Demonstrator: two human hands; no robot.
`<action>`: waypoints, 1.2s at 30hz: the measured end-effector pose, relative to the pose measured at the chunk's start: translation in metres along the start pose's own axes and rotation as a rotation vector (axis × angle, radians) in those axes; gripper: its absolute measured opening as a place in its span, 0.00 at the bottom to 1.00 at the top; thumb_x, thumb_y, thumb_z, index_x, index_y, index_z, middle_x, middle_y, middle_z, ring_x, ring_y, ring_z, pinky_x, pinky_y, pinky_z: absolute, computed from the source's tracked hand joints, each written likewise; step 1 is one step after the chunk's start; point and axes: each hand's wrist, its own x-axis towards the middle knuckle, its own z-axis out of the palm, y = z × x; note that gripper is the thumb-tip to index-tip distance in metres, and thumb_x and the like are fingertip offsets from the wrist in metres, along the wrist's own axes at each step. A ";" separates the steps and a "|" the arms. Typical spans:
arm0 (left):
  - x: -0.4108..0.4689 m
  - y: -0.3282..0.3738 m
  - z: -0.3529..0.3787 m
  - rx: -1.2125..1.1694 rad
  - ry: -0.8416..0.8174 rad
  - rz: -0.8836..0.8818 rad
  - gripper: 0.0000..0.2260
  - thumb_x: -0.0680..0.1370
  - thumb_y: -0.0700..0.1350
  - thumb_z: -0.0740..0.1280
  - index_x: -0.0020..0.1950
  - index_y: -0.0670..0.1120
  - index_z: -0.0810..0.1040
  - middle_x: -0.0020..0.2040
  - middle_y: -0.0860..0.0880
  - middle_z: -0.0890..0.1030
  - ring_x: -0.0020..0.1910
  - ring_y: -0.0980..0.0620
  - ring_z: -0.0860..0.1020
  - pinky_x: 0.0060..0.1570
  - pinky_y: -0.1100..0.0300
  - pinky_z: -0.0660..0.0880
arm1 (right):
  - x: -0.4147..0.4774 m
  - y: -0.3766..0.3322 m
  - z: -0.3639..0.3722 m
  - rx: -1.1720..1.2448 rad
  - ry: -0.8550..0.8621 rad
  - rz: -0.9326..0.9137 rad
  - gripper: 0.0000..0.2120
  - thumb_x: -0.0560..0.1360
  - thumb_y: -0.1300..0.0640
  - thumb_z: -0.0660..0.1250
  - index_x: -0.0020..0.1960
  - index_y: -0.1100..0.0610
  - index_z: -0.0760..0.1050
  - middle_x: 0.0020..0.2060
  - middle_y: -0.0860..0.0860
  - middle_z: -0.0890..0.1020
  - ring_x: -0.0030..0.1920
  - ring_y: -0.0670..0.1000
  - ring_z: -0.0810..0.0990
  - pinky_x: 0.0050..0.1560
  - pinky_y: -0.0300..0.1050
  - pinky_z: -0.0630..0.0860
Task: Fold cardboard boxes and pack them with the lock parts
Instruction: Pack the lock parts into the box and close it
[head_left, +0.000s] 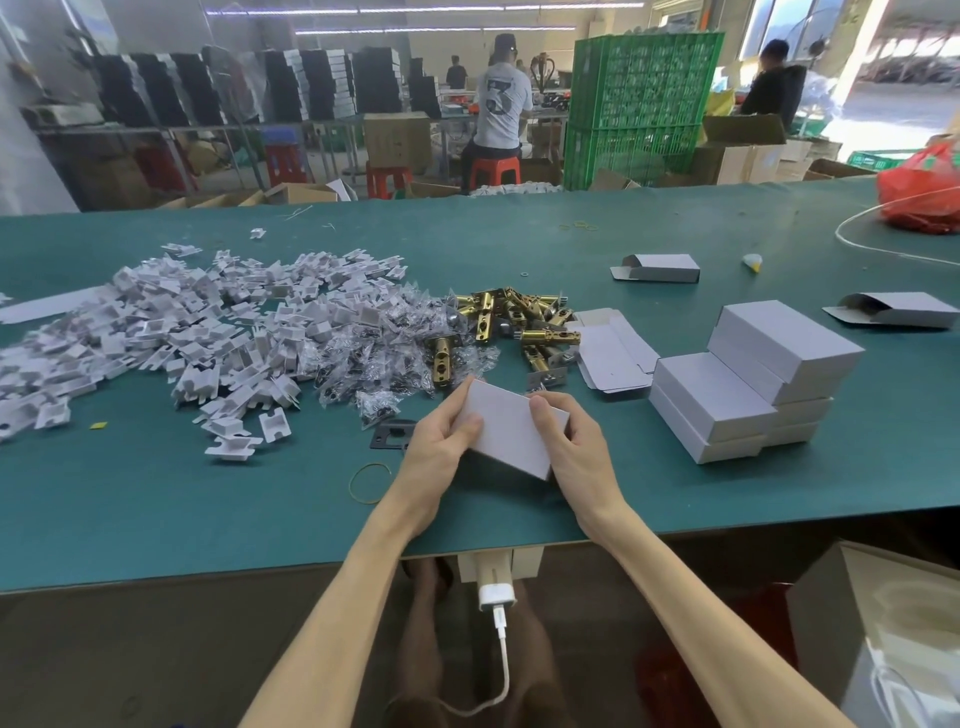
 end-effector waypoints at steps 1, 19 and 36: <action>0.000 0.000 0.000 -0.009 0.011 0.008 0.21 0.85 0.41 0.64 0.77 0.54 0.70 0.71 0.54 0.79 0.64 0.58 0.78 0.64 0.60 0.76 | 0.000 0.000 0.000 -0.001 -0.003 -0.003 0.10 0.82 0.42 0.63 0.56 0.46 0.78 0.50 0.48 0.82 0.46 0.46 0.80 0.42 0.38 0.76; 0.003 -0.004 -0.002 -0.025 0.091 -0.012 0.19 0.86 0.44 0.62 0.78 0.43 0.71 0.69 0.45 0.80 0.68 0.45 0.78 0.70 0.44 0.74 | -0.001 -0.002 0.010 -0.209 -0.072 -0.034 0.36 0.75 0.41 0.71 0.74 0.53 0.60 0.65 0.51 0.68 0.64 0.48 0.72 0.65 0.41 0.72; 0.000 0.001 0.004 -0.135 0.108 -0.014 0.13 0.87 0.43 0.60 0.64 0.41 0.82 0.60 0.43 0.86 0.59 0.45 0.84 0.53 0.57 0.83 | 0.002 -0.029 -0.023 -1.162 -0.055 -0.396 0.27 0.81 0.41 0.63 0.77 0.48 0.66 0.73 0.57 0.67 0.71 0.58 0.63 0.69 0.53 0.58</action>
